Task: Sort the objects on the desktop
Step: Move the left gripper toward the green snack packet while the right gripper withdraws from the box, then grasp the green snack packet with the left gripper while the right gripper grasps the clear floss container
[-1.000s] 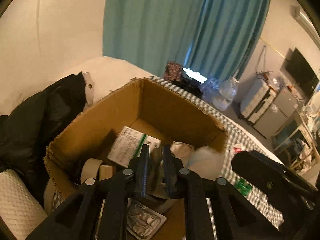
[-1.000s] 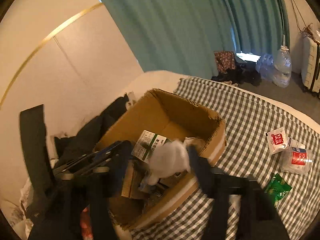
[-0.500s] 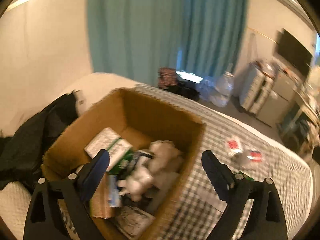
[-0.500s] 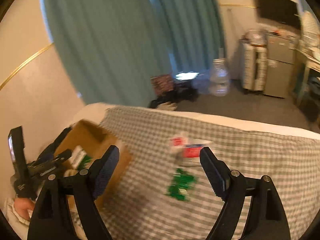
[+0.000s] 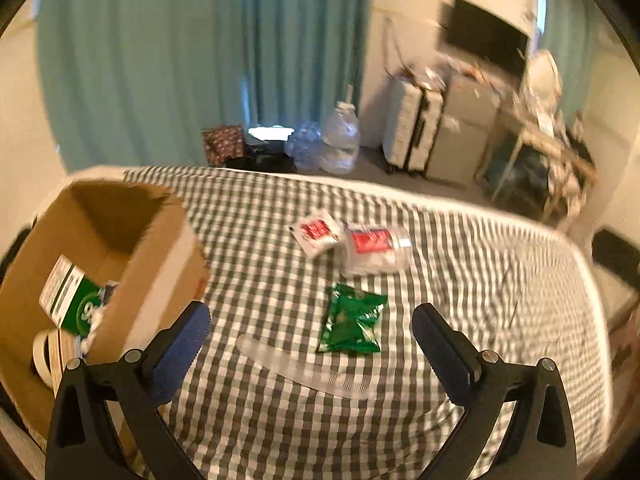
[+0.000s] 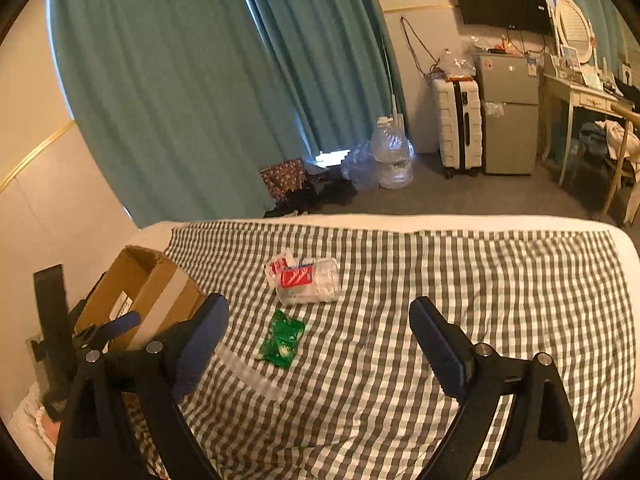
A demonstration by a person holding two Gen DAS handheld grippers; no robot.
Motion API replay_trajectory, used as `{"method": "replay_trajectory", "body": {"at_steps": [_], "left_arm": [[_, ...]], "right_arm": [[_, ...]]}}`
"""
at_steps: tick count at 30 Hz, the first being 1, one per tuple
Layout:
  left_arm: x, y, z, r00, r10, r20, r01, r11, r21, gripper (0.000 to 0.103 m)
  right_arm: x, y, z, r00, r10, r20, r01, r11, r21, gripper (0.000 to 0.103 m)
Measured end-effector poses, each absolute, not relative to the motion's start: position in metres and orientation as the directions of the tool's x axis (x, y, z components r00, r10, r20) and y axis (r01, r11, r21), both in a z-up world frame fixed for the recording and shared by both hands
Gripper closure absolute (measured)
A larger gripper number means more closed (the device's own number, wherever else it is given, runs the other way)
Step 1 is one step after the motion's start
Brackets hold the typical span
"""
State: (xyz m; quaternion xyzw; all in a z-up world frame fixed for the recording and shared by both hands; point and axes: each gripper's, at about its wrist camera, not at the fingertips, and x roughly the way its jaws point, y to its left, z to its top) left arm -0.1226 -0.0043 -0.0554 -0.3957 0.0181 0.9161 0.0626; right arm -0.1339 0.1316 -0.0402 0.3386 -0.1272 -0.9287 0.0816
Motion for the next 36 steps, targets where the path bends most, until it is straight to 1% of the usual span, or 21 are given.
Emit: {"method": "replay_trajectory", "body": {"at_steps": [1, 2, 3, 6, 10, 12, 15, 18, 20, 23, 24, 25, 26, 27, 28, 30, 34, 36], "left_arm": [[-0.125, 0.004, -0.060, -0.668, 0.093, -0.738, -0.142, -0.990, 0.004, 0.000], [-0.128, 0.010, -0.066, -0.657, 0.090, -0.748, -0.154, -0.988, 0.016, 0.000], [-0.132, 0.015, -0.072, -0.648, 0.093, -0.756, -0.161, -0.987, 0.017, 0.000], [-0.146, 0.023, -0.095, -0.610, 0.102, -0.786, -0.162, -0.987, -0.003, 0.000], [-0.166, 0.022, -0.123, -0.557, 0.089, -0.826, -0.104, -0.994, -0.038, 0.000], [-0.174, 0.018, -0.133, -0.541, 0.117, -0.833, -0.075, -0.993, -0.091, 0.000], [-0.184, 0.019, -0.144, -0.523, 0.154, -0.838, -0.079, -0.988, -0.132, 0.000], [-0.193, 0.031, -0.155, -0.522, 0.182, -0.833, -0.115, -0.983, -0.142, 0.000], [-0.198, 0.041, -0.163, -0.512, 0.176, -0.841, -0.148, -0.982, -0.116, 0.000], [-0.206, 0.055, -0.178, -0.501, 0.106, -0.859, -0.188, -0.982, -0.012, 0.000], [-0.209, 0.056, -0.182, -0.490, 0.099, -0.866, -0.201, -0.980, 0.002, 0.000], [-0.211, 0.057, -0.187, -0.477, 0.103, -0.873, -0.216, -0.976, 0.003, 0.011], [-0.212, 0.056, -0.191, -0.467, 0.112, -0.877, -0.227, -0.974, -0.004, 0.027], [-0.214, 0.055, -0.195, -0.456, 0.113, -0.883, -0.226, -0.974, -0.008, 0.063], [-0.215, 0.052, -0.195, -0.459, 0.107, -0.882, -0.218, -0.976, -0.005, 0.064], [-0.214, 0.046, -0.183, -0.474, 0.102, -0.875, -0.201, -0.980, -0.005, 0.070], [-0.213, 0.017, -0.141, -0.513, 0.046, -0.857, -0.117, -0.993, 0.017, 0.070], [-0.214, 0.002, -0.126, -0.552, 0.003, -0.834, -0.078, -0.996, 0.048, 0.070]], "right_arm": [[-0.133, 0.133, -0.043, -0.755, -0.239, -0.611, 0.069, -0.955, 0.288, 0.011], [-0.135, 0.133, -0.045, -0.755, -0.240, -0.610, 0.072, -0.955, 0.287, 0.007], [-0.136, 0.134, -0.045, -0.759, -0.241, -0.605, 0.071, -0.954, 0.291, 0.003], [-0.138, 0.140, -0.051, -0.763, -0.260, -0.592, 0.074, -0.945, 0.319, 0.000], [-0.147, 0.149, -0.064, -0.758, -0.237, -0.607, 0.045, -0.948, 0.315, 0.000], [-0.151, 0.156, -0.068, -0.761, -0.229, -0.607, 0.030, -0.947, 0.320, 0.000], [-0.160, 0.167, -0.071, -0.779, -0.215, -0.589, 0.007, -0.942, 0.336, 0.000], [-0.171, 0.177, -0.081, -0.771, -0.231, -0.594, -0.014, -0.926, 0.378, 0.000], [-0.179, 0.180, -0.091, -0.753, -0.249, -0.610, -0.028, -0.913, 0.406, 0.000], [-0.188, 0.182, -0.105, -0.729, -0.250, -0.638, -0.043, -0.913, 0.407, 0.000], [-0.192, 0.182, -0.109, -0.722, -0.253, -0.644, -0.041, -0.913, 0.405, 0.000], [-0.194, 0.182, -0.110, -0.719, -0.256, -0.646, -0.039, -0.913, 0.405, 0.000], [-0.197, 0.181, -0.113, -0.714, -0.258, -0.650, -0.038, -0.914, 0.404, 0.000], [-0.200, 0.180, -0.116, -0.710, -0.260, -0.654, -0.036, -0.914, 0.403, 0.000], [-0.203, 0.178, -0.119, -0.706, -0.263, -0.658, -0.035, -0.915, 0.402, 0.000], [-0.213, 0.172, -0.130, -0.696, -0.269, -0.665, -0.029, -0.916, 0.401, 0.000], [-0.230, 0.151, -0.146, -0.669, -0.299, -0.681, -0.001, -0.915, 0.403, 0.000], [-0.239, 0.129, -0.150, -0.656, -0.331, -0.678, 0.055, -0.917, 0.395, 0.000]]}}
